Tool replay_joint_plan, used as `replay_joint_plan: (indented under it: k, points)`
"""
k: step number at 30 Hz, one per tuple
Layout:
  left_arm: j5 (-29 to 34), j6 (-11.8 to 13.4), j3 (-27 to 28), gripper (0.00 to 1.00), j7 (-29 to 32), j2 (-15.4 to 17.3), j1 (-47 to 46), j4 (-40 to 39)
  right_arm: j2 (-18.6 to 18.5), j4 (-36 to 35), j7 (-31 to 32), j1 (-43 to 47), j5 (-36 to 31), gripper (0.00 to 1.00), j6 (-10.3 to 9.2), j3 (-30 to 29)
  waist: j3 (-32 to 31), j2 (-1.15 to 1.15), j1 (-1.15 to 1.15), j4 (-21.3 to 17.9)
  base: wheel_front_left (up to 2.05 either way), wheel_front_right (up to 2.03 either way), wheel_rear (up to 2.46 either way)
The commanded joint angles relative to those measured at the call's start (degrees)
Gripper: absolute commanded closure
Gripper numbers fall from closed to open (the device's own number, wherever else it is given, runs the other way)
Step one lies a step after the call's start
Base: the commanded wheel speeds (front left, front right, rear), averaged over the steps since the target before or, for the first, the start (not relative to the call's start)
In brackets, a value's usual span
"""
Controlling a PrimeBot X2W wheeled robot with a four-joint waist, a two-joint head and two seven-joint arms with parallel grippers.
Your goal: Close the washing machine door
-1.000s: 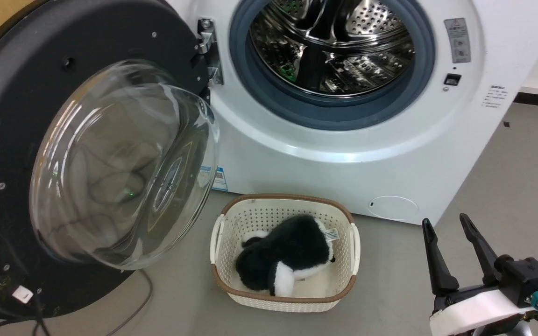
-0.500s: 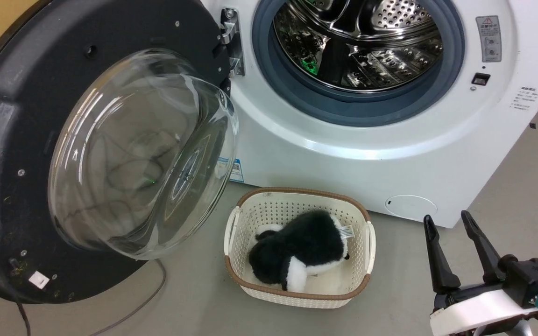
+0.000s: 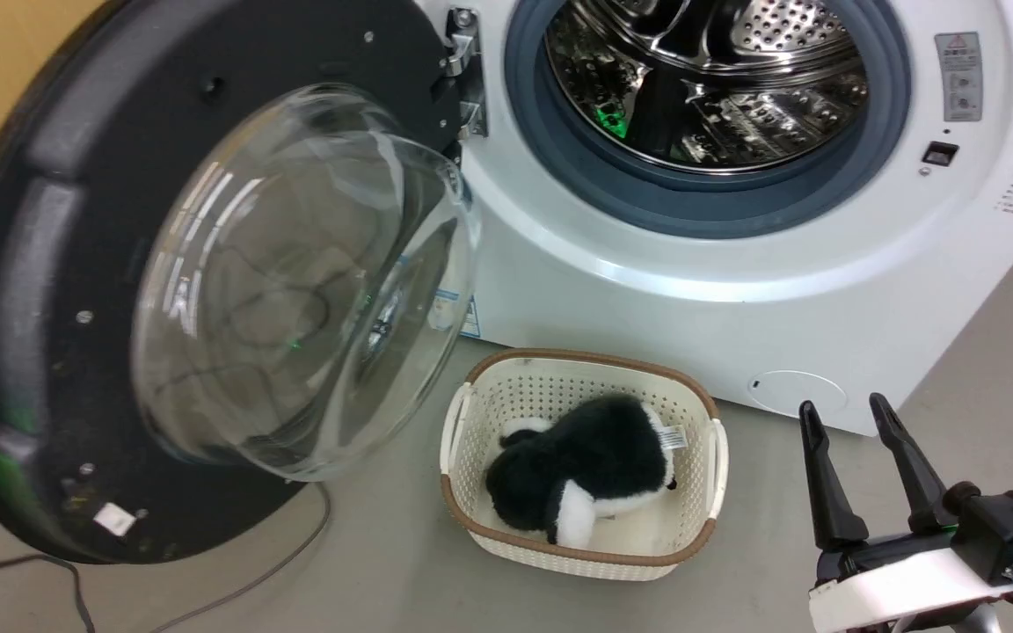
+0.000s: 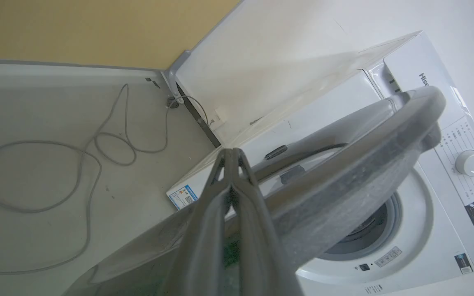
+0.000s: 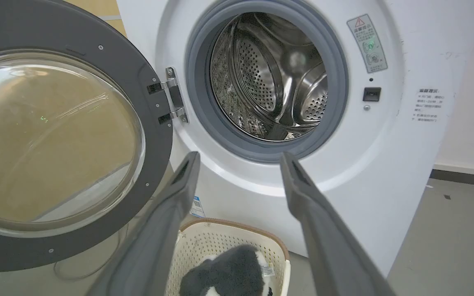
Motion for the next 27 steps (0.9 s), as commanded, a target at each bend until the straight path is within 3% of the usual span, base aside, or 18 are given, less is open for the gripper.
replay_joint_plan:
  k: [1,10,16,23,27]
  points:
    - [-2.4,-0.6,0.0,1.0,2.0,-0.6,1.1,-0.5,0.2,-0.1,-0.6,-0.7,0.8,0.0,0.03,0.1,0.1,0.0,-0.01,0.4,0.0,0.0,0.0]
    - [-8.1,-1.3,-9.1,1.0,13.4,-2.4,3.7,-10.5,0.2,-0.3,-1.8,0.1,1.8,0.0,0.04,-1.0,0.0,0.0,-0.01,4.6,0.0,0.0,0.0]
    - [-12.3,-1.7,-18.6,1.0,19.1,-6.7,3.9,-16.9,0.3,-0.3,-2.5,0.0,2.3,0.0,0.04,-0.4,-0.1,0.0,-0.01,6.2,0.0,0.0,0.0]
    - [-13.8,-2.0,-25.9,1.0,20.3,-10.5,3.1,-20.5,0.3,-0.6,-3.2,-0.7,2.5,0.0,0.04,0.6,0.5,0.0,-0.01,5.2,0.0,0.0,0.0]
    - [-14.5,-2.4,-33.5,1.0,18.6,-12.1,1.3,-22.6,0.3,-1.0,-3.8,-1.3,2.6,0.0,0.04,0.2,1.5,0.0,-0.01,3.1,0.0,0.0,0.0]
